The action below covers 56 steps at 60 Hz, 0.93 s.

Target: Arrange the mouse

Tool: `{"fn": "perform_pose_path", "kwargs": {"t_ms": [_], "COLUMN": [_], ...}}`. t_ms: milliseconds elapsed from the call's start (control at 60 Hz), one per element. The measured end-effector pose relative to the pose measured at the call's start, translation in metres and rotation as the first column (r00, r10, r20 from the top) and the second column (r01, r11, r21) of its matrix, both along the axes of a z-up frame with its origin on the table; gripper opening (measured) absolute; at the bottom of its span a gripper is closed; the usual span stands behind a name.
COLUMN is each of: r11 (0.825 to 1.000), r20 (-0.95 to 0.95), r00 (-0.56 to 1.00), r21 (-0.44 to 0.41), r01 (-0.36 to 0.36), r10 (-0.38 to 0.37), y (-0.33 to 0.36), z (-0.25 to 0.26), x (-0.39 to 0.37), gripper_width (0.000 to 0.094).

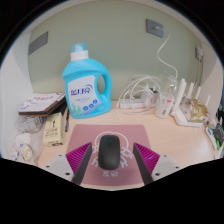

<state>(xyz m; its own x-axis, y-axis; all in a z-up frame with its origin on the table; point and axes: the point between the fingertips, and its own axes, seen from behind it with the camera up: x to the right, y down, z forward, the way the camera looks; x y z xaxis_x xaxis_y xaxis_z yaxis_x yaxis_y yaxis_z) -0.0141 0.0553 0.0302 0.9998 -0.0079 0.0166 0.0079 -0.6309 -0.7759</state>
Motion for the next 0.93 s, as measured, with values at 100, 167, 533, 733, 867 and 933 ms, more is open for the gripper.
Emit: {"fn": "perform_pose_path", "kwargs": {"t_ms": [100, 167, 533, 733, 867, 933], "r11": [0.999, 0.998, 0.994, 0.993, 0.992, 0.992], "r20": [0.02, 0.032, 0.039, 0.06, 0.079, 0.076], "r00": [0.999, 0.999, 0.998, 0.997, 0.996, 0.996], "r21": [0.029, 0.044, 0.098, 0.11, 0.12, 0.122], "r01": [0.026, 0.04, 0.043, 0.033, 0.024, 0.027], "r10": [-0.026, -0.041, -0.047, -0.04, -0.034, -0.036], "y": [-0.028, -0.051, -0.175, -0.221, -0.236, -0.238], "z": [0.041, 0.068, 0.141, 0.147, 0.15, 0.152], "x": [0.0, -0.002, -0.019, -0.021, -0.023, -0.023], "gripper_width": [0.085, 0.0848, 0.0852, 0.0854, 0.085, 0.085]}}
